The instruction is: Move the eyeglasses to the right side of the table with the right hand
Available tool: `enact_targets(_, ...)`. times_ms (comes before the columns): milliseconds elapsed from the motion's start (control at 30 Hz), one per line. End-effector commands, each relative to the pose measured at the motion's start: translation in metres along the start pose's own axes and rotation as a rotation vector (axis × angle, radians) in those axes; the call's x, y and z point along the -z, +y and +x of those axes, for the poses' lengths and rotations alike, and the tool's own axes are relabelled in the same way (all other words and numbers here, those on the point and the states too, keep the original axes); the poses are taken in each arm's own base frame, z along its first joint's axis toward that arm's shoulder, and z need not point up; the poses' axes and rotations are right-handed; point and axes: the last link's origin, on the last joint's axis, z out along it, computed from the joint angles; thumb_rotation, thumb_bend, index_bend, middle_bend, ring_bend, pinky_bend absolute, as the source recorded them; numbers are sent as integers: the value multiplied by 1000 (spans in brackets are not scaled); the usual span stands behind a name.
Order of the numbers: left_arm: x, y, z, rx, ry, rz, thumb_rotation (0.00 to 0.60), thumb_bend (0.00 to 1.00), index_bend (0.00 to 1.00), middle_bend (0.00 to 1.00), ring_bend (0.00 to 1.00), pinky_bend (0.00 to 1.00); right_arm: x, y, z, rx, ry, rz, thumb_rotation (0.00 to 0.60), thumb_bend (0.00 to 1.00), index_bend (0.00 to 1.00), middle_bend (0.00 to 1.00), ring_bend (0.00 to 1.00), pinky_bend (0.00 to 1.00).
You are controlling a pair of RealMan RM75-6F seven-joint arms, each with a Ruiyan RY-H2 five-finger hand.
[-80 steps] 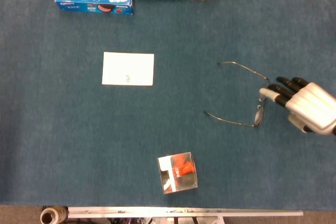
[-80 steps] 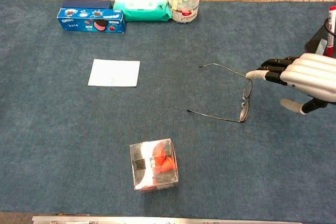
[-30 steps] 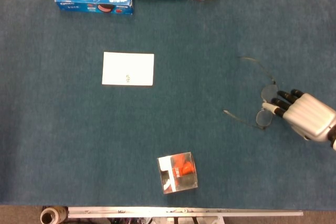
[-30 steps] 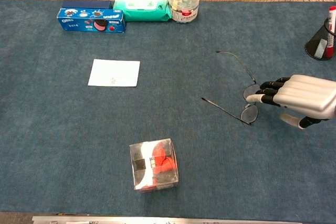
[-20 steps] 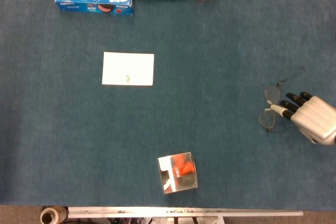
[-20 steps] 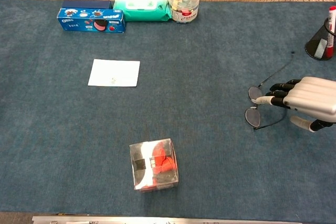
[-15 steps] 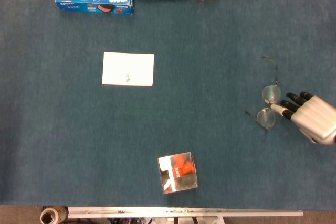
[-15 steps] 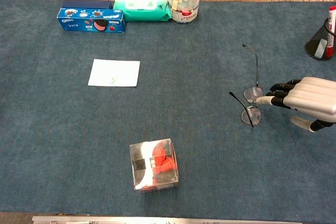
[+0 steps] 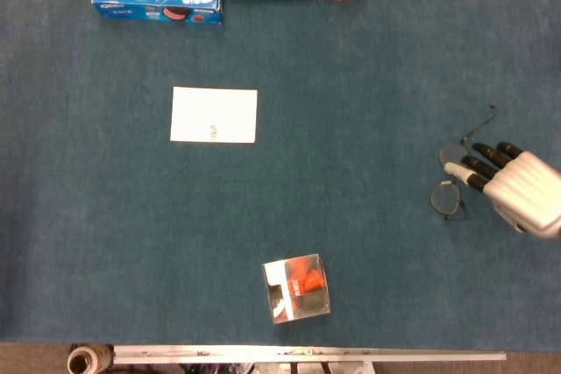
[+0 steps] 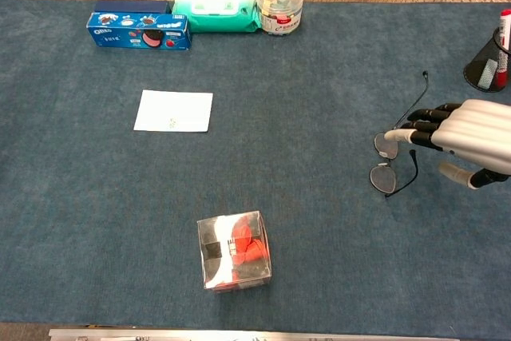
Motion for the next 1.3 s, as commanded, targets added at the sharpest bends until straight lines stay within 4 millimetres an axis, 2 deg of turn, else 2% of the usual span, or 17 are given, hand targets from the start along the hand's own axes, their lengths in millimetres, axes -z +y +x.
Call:
enact_targets(33,0,1,-1,-1,-2,-1,600,133,489,381,246,465,4,-2,16,-8,71,3,600,515,97,194,87,222)
enact_targets(333,0,1,-1,-2,-1,-1,600,133,489,381,246,465,4,-9,40,-66,255,40,600,497,113,219,87,222)
enact_targets(500,0,1,0,0,0,0,600,133,489,381,246,465,-4,-19,45,-102,371,89,600,335,114,220,87,222)
enact_targets(600,0,1,0,2,1,-1,600,133,489,381,246,465,-10,-25,46,-116,404,126,600,291,114,219,87,222)
enact_targets(1067,1,-1,3,13,10,3,600,133,489,381,246,465,-28,-41,43,-113,397,184,600,270,114,220,87,222)
enact_targets(1300,1,-1,4,15,11,6,600,133,489,382,246,465,-33,-40,34,-103,364,172,600,270,114,219,87,222)
